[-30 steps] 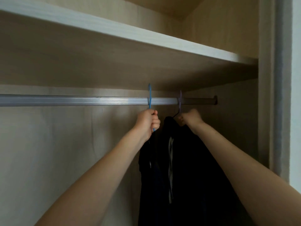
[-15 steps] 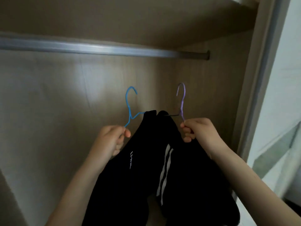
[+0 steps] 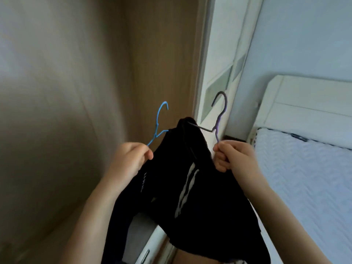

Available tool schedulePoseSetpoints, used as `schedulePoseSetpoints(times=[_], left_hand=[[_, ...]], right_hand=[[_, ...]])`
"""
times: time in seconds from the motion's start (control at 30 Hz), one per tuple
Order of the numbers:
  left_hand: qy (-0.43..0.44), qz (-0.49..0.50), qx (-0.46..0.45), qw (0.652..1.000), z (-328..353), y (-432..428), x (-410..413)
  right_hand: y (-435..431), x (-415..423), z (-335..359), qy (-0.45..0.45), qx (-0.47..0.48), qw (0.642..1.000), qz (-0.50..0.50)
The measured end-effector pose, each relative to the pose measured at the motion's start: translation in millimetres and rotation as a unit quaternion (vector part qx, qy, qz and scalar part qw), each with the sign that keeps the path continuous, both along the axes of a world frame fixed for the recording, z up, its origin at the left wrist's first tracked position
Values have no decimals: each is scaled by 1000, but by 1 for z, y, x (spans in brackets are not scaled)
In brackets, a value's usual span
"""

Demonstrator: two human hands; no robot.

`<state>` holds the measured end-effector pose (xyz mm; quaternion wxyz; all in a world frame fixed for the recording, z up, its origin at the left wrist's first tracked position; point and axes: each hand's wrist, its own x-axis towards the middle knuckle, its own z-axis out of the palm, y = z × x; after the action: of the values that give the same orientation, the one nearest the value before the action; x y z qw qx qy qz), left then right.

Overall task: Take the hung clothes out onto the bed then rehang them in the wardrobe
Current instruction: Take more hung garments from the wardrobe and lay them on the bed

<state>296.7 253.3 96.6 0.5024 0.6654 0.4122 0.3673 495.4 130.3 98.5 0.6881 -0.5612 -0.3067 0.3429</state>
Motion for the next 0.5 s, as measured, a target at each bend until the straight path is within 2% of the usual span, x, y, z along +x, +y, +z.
schedulePoseSetpoints(times=[0.1, 0.23, 0.5], left_hand=[[14, -76, 28, 997, 12, -29, 11], [-7, -173, 5, 985, 27, -58, 51], [-27, -359, 36, 932, 52, -121, 200]], right_hand=[[-69, 13, 12, 10, 14, 997, -73], [-159, 31, 26, 16, 5, 980, -198], [-300, 82, 35, -34, -32, 909, -414]])
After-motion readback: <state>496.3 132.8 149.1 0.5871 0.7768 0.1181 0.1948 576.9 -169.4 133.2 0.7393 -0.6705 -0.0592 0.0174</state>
